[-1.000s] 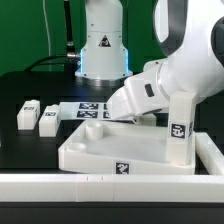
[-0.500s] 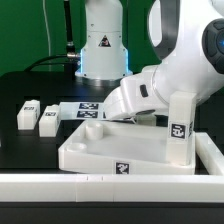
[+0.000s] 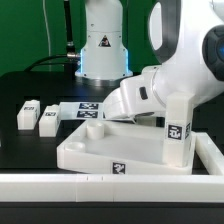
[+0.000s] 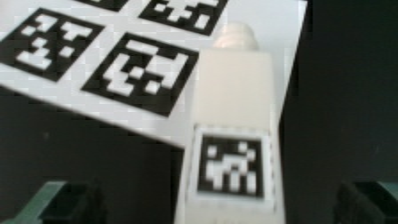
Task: Assemble desk
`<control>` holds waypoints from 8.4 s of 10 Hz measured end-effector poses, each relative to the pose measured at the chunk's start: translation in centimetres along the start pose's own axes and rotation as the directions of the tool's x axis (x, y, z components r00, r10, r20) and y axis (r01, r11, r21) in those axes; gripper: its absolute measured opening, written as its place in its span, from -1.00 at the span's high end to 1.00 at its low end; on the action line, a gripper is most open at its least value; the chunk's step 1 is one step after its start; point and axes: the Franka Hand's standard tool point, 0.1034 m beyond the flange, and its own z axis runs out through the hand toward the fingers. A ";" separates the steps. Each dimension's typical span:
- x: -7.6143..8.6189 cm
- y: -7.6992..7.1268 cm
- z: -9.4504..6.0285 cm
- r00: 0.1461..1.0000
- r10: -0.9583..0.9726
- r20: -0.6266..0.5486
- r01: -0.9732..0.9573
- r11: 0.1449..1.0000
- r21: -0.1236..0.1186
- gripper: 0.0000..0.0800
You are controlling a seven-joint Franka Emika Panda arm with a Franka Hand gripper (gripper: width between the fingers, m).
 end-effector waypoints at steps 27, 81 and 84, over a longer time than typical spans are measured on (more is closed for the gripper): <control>-7.6 6.4 -8.7 0.991 0.026 -0.130 -0.014 0.995 0.097 0.28; -4.6 16.8 -11.4 0.288 0.200 -0.936 -0.206 0.968 0.144 0.28; -4.6 16.8 -11.4 0.284 0.198 -0.938 -0.209 0.968 0.141 0.28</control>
Offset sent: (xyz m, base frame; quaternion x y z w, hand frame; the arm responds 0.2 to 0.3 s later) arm 0.0011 0.0030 -0.0053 -0.0054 0.0085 -0.0069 0.9999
